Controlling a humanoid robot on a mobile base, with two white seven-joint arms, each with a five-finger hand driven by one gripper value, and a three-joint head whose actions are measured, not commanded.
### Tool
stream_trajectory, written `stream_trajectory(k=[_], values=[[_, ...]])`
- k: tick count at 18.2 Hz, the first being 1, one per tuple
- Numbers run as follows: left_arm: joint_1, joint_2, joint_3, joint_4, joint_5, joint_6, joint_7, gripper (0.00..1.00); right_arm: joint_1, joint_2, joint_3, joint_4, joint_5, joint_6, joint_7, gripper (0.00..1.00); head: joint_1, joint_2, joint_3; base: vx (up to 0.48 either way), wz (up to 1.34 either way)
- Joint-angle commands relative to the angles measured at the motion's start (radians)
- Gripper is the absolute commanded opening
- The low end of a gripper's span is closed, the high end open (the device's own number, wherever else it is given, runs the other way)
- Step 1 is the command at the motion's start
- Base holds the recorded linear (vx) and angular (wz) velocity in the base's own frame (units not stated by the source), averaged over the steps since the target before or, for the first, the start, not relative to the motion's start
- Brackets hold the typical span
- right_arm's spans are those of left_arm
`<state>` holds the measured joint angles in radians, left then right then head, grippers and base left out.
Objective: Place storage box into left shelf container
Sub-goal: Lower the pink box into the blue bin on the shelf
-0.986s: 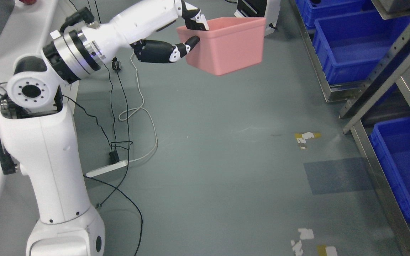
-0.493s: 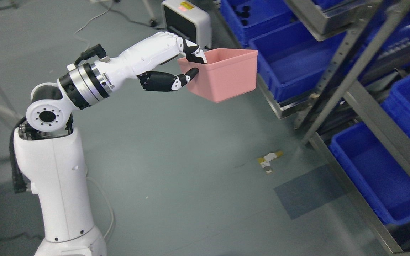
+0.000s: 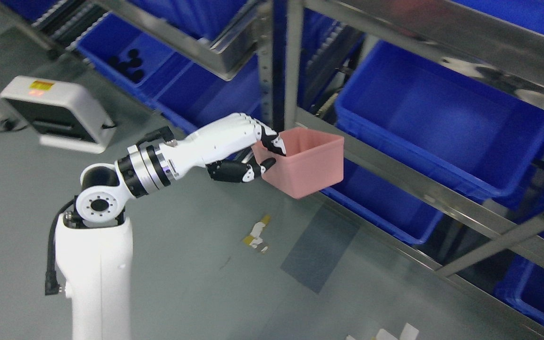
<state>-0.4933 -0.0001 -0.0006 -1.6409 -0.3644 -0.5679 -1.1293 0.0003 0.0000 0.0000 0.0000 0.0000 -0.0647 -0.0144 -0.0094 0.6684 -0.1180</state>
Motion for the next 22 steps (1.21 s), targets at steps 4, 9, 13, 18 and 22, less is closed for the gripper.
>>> stream_trajectory(k=[4,9,13,18,22], values=[[0.093,0.018,-0.052,0.018,0.001,-0.056,0.008,0.02,-0.006,-0.017,-0.003,-0.017,-0.002,0.000,0.002,1.00,0.0000,0.000,0.000,0.213,-0.91],[0.013,0.018,0.121,0.071,-0.126,-0.056,0.011,0.01,-0.006,-0.017,-0.003,-0.017,-0.002,0.000,0.002,1.00,0.0000,0.000,0.000,0.174,-0.64],[-0.001,0.026,0.198,0.206,-0.178,-0.061,0.042,0.01,-0.006,-0.017,-0.003,-0.017,-0.002,0.000,0.002,1.00,0.0000,0.000,0.000,0.111,-0.47],[-0.071,0.031,0.221,0.306,-0.278,-0.063,0.115,0.03,-0.006,-0.017,-0.003,-0.017,-0.002,0.000,0.002,1.00,0.0000,0.000,0.000,0.059,-0.25],[-0.074,0.018,0.191,0.426,-0.344,-0.063,0.129,0.07,-0.006,-0.017,-0.003,-0.017,-0.002,0.000,0.002,1.00,0.0000,0.000,0.000,0.024,-0.09]])
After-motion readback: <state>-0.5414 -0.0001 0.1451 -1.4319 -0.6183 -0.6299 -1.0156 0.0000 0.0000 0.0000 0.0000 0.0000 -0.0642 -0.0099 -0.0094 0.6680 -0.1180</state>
